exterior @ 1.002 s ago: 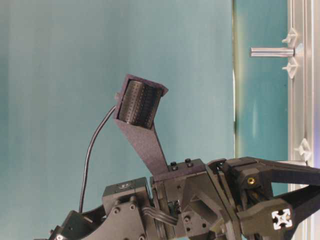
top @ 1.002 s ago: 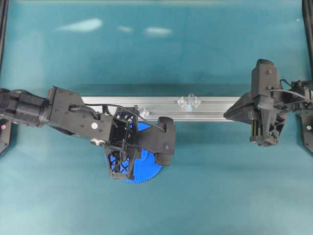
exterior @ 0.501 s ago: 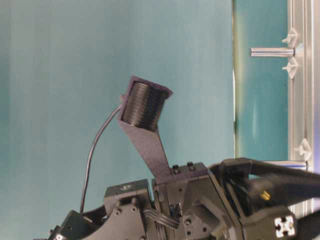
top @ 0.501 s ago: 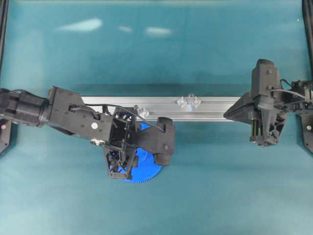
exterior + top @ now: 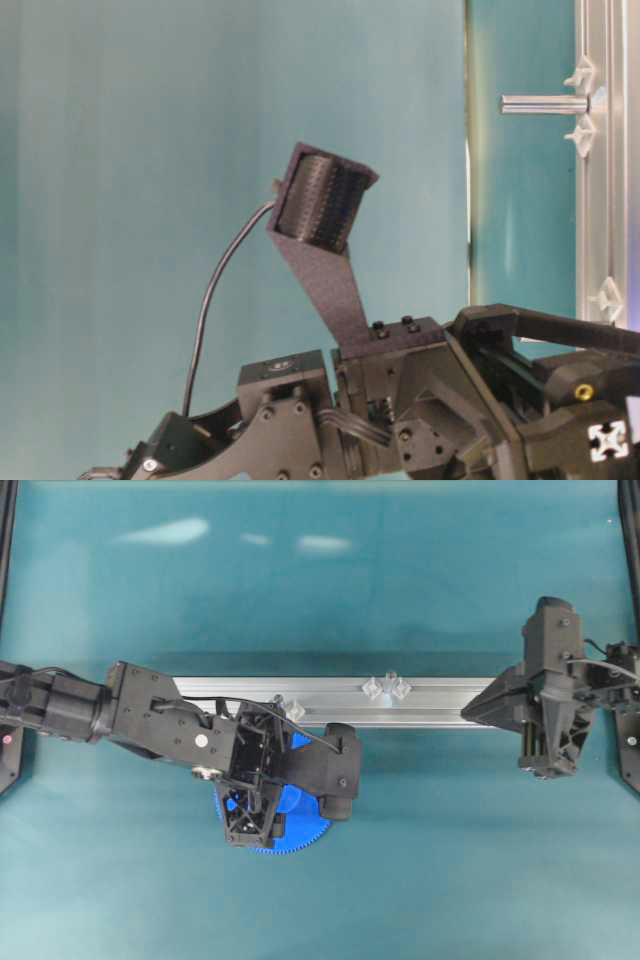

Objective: Insert the large gear onto the shaft.
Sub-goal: 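Close the left gripper on the blue gear's central hub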

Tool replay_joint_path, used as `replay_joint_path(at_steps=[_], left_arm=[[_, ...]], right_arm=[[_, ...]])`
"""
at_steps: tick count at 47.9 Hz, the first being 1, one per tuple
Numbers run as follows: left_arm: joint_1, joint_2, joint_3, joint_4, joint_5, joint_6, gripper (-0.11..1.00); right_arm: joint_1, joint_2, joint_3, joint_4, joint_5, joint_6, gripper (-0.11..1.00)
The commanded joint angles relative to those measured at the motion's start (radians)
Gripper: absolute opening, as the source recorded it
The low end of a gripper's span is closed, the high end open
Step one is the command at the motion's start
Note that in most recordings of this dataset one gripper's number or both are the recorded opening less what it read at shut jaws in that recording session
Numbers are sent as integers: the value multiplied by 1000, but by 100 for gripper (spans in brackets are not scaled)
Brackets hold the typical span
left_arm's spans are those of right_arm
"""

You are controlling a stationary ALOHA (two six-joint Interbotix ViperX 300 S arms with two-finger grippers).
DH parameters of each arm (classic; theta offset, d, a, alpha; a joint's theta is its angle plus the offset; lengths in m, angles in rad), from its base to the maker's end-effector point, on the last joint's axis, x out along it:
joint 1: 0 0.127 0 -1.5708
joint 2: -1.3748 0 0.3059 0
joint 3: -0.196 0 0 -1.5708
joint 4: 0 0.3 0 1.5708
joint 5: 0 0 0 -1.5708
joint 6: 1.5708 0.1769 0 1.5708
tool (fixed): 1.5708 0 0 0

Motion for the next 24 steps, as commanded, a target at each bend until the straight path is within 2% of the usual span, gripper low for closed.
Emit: replay_joint_path(at_steps=[1, 24], left_arm=[[-3, -11, -21, 2, -9, 2, 94], [-3, 35, -9, 3, -35, -3, 94]], right_arm=[[2, -20, 0, -2, -3, 9, 8], [2, -40, 6, 0, -3, 11, 8]])
